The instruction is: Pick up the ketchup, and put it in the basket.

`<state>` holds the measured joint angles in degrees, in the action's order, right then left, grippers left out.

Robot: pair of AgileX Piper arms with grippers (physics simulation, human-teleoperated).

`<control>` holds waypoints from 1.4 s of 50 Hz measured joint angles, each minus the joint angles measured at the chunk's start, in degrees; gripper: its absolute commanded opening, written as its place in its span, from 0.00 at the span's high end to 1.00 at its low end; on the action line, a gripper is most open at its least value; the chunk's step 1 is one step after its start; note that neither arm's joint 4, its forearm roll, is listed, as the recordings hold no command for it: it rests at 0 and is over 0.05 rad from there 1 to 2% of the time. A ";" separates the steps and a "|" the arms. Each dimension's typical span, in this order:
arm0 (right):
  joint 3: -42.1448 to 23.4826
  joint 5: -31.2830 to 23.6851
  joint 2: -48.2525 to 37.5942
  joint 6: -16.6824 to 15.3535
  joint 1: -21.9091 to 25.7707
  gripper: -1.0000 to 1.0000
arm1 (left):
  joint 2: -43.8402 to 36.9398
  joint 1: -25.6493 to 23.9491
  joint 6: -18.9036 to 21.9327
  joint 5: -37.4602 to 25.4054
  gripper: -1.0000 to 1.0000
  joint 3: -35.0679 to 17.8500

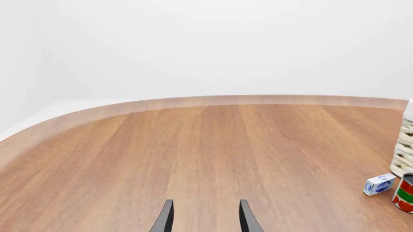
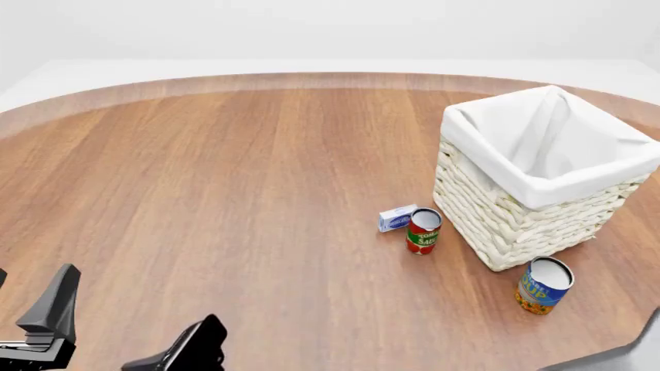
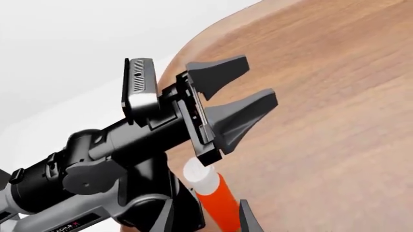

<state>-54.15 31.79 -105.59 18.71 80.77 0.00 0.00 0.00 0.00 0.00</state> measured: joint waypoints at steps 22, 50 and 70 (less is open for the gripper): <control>-1.23 -0.67 -1.95 0.73 -0.51 0.00 | 0.00 0.00 0.00 0.00 0.00 0.00; -4.99 -1.90 -5.33 2.07 0.40 0.00 | 0.00 0.00 0.00 0.00 0.00 0.00; -7.72 -2.13 -8.24 2.80 0.55 0.00 | 0.00 0.00 0.00 0.00 0.00 0.00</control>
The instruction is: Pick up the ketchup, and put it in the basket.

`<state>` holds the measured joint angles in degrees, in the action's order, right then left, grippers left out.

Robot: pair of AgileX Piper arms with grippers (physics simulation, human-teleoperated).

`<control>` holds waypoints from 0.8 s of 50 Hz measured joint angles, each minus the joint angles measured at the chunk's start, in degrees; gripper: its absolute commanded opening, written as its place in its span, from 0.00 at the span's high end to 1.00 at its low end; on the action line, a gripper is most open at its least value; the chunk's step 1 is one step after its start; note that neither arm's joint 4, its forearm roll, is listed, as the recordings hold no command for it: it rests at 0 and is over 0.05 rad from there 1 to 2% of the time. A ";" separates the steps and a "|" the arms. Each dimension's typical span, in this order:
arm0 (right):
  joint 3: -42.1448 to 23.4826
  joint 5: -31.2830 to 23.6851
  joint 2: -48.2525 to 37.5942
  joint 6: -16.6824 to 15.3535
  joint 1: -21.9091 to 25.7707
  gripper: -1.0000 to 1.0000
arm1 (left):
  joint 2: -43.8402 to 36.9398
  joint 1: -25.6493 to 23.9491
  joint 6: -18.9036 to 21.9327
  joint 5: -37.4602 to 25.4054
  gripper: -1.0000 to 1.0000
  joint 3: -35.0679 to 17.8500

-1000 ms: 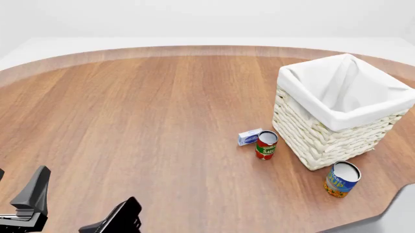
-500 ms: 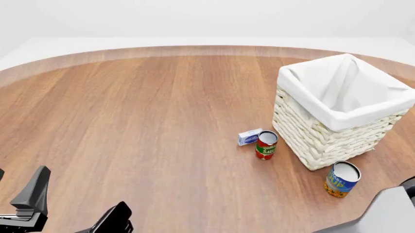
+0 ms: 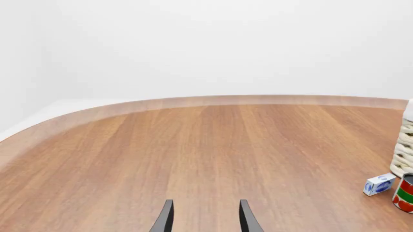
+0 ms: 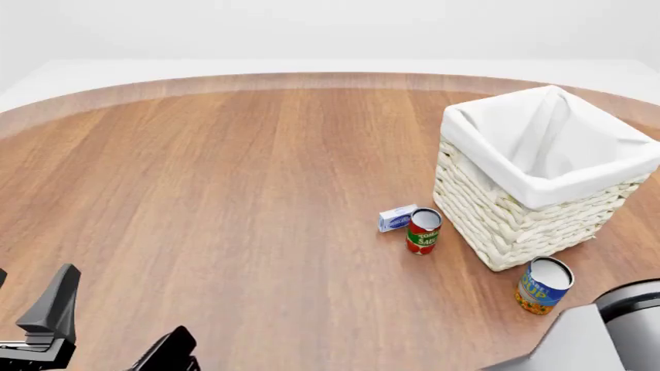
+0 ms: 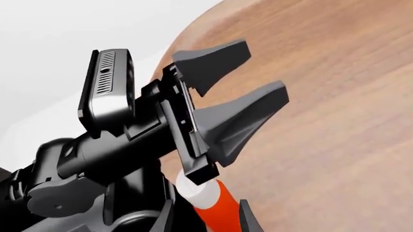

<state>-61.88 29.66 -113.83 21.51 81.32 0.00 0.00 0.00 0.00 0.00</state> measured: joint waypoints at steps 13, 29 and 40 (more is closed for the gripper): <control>-2.01 -0.01 -2.62 0.38 0.13 0.00 | 0.00 0.00 0.00 0.00 0.00 0.00; -4.01 0.09 -5.11 0.83 0.00 0.00 | 0.00 0.00 0.00 0.00 0.00 0.00; -5.27 -0.06 -6.30 0.98 -0.05 0.00 | 0.00 0.00 0.00 0.00 0.00 0.00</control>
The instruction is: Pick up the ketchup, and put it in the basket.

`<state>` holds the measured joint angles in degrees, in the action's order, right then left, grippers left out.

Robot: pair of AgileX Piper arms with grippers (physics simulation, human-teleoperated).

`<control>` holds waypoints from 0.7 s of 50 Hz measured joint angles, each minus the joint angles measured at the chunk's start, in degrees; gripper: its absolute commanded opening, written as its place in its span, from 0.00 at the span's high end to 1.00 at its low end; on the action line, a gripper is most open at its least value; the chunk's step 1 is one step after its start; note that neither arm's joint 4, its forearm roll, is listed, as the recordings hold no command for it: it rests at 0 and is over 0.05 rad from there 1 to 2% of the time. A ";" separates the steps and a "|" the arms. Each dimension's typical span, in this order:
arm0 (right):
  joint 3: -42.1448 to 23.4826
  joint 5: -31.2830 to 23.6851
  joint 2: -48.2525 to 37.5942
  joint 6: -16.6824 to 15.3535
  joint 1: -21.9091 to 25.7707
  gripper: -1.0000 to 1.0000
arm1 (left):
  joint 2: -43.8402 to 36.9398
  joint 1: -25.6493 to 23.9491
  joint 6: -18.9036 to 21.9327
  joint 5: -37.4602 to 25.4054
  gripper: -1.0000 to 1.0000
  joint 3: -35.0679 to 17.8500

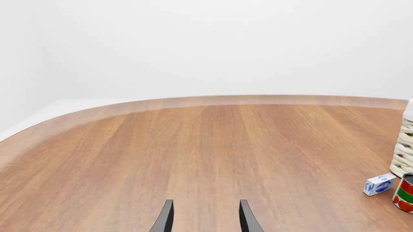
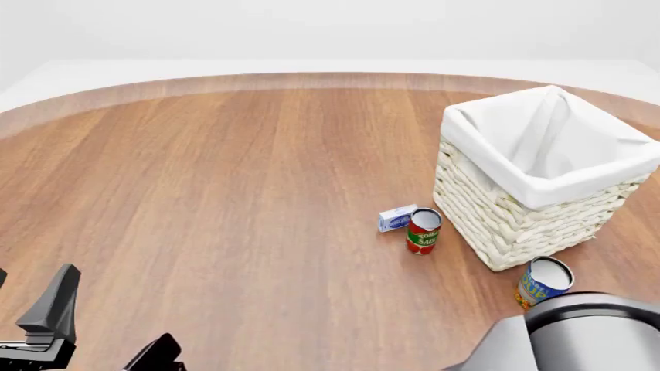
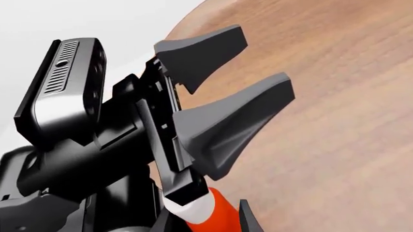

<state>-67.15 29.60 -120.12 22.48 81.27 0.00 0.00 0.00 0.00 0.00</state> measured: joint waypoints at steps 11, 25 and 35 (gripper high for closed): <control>-1.05 -0.12 -1.12 0.19 0.01 0.00 | 0.00 0.00 0.00 0.00 0.00 0.00; -1.99 -0.24 -2.66 0.48 0.04 0.00 | 0.00 0.00 0.00 0.00 0.00 0.00; -2.53 0.03 -2.67 0.25 -0.03 1.00 | 0.00 0.00 0.00 0.00 0.00 0.00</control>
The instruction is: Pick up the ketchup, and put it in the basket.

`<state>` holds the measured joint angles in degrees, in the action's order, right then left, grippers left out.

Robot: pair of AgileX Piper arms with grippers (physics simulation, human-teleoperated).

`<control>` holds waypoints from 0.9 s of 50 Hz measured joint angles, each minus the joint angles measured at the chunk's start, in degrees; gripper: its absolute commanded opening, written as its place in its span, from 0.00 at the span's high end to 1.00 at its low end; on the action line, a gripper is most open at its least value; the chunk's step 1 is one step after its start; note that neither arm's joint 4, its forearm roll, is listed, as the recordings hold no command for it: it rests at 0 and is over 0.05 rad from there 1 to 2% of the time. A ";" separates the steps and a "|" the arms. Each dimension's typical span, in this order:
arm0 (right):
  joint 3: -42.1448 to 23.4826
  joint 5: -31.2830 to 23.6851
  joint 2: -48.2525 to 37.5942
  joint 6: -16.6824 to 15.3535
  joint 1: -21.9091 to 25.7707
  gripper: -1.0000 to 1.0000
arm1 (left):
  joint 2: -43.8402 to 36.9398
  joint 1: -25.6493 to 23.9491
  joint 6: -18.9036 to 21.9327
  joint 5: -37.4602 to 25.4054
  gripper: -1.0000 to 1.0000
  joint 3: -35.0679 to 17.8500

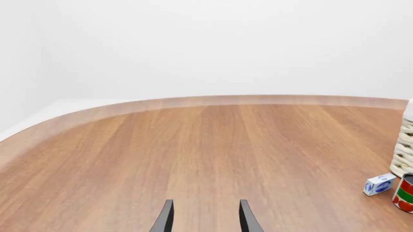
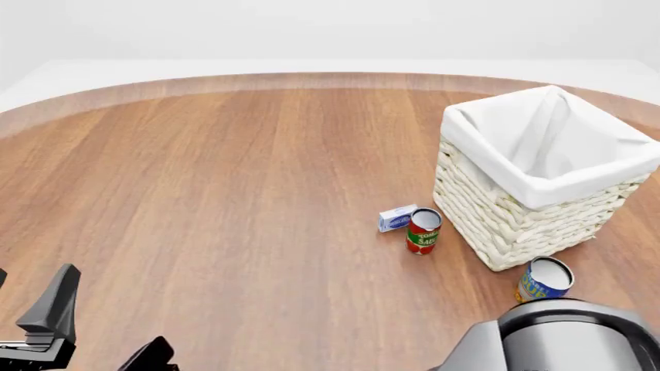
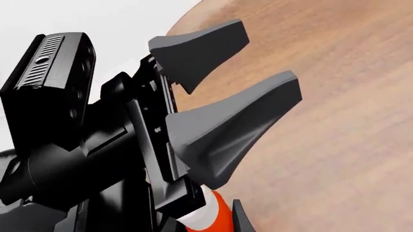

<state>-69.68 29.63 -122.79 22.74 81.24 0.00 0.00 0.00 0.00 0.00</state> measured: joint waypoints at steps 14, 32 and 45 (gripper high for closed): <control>0.03 0.12 0.17 -0.55 -0.51 1.00 | 0.00 0.00 0.00 0.00 0.00 0.00; 1.80 0.84 1.48 -0.44 -1.70 1.00 | 0.00 0.00 0.00 0.00 0.00 0.00; 3.47 1.87 2.55 -0.02 -3.63 1.00 | 0.00 0.00 0.00 0.00 0.00 0.00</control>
<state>-66.21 31.50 -120.24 22.72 77.61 0.00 0.00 0.00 0.00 0.00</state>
